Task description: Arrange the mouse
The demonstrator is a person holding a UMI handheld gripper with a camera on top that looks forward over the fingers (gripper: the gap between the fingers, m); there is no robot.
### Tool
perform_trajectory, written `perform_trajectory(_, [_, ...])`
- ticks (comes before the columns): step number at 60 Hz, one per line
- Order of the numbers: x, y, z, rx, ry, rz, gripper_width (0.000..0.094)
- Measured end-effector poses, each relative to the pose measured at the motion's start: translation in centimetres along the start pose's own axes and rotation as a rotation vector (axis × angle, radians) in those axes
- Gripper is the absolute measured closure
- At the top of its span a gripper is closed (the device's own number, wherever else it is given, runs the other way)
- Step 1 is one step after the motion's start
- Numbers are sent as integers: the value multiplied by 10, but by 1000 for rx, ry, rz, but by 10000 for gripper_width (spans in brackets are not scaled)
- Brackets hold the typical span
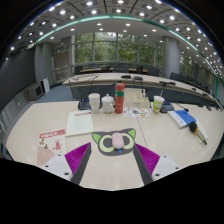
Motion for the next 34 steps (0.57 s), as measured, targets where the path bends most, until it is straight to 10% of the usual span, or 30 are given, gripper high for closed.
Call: perform_trajectory(34, [-21, 182, 36, 81, 7, 43, 83])
Point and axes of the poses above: the point between the fingertips, and its own axes, seen from behind it with the camera up: x to the right, z down, y backward, against the way the camera looks, the point moved 3 cm from there along y, backward, against the way the camera looks, and after that the axes turned 1 degree about -y, right-handed, at the moved point
